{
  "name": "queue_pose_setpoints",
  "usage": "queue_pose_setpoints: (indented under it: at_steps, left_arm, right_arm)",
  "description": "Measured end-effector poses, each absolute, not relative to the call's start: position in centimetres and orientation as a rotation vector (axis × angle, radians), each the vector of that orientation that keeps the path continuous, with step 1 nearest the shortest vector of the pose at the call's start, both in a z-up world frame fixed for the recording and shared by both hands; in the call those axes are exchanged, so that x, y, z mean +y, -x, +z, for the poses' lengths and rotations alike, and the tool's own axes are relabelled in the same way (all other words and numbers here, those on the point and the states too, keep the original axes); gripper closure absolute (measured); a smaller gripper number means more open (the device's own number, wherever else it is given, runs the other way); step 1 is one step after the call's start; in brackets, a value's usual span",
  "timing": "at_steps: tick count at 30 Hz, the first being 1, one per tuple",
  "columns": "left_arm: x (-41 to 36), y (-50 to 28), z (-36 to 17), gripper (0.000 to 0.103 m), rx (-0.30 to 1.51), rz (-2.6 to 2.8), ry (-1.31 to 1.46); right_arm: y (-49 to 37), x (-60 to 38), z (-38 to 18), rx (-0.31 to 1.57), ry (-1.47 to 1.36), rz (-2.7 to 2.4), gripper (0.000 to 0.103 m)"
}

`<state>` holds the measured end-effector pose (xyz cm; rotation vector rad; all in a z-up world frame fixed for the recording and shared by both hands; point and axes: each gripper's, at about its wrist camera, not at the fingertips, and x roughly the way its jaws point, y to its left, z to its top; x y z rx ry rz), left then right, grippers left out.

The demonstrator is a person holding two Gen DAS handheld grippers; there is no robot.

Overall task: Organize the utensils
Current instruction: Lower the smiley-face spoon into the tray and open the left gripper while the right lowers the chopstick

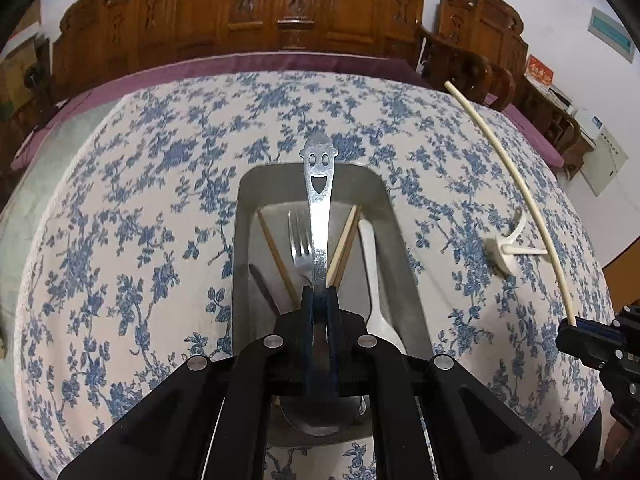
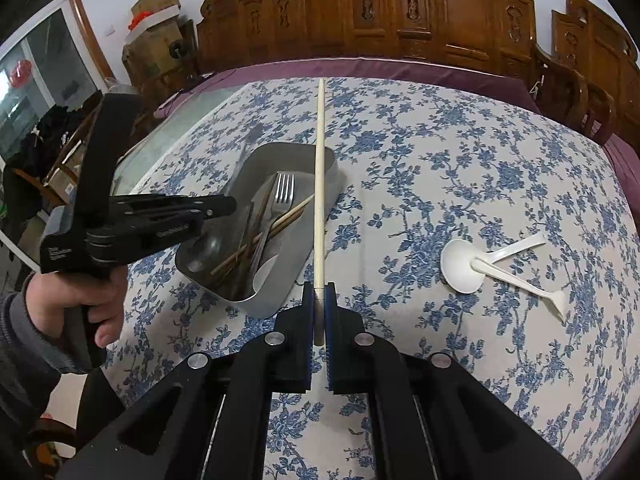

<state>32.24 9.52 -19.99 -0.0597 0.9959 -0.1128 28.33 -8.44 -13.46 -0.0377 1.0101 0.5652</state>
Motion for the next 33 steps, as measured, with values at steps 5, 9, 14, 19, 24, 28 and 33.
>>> queue_pose_setpoints:
  at_steps: [5,9,14,19,24,28,33]
  left_arm:
    - [9.8,-32.5,-20.8,0.098,1.01,-0.11,0.067]
    - [10.0,-32.4,-21.0,0.097,1.016,-0.104,0.067]
    - [10.9,-31.8,-20.2,0.097,1.001,-0.098,0.066]
    - [12.4,-30.6,-18.8,0.085,0.969,-0.082,0.067]
    - [14.2,-29.2,-17.5,0.083,0.944,-0.064,0.06]
    - [16.0,-28.2,-16.7,0.077,0.924,-0.047,0.073]
    - [17.7,-27.2,-16.3,0.076,0.911,-0.023,0.074]
  right_arm:
    - [-28.5,-7.7,-13.8,1.018,0.047,0.576,0.097]
    - [-28.6,-7.0,-14.0,1.022,0.052,0.584,0.097]
    - [-28.8,-5.8,-14.3,1.029,0.05,0.599,0.097]
    - [-29.1,-3.7,-14.8,1.039,0.035,0.626,0.097]
    - [-29.9,-1.6,-16.0,1.076,-0.017,0.642,0.097]
    - [-30.3,-0.2,-17.0,1.1,-0.037,0.643,0.097]
    - [-30.7,0.9,-18.1,1.127,-0.044,0.636,0.097]
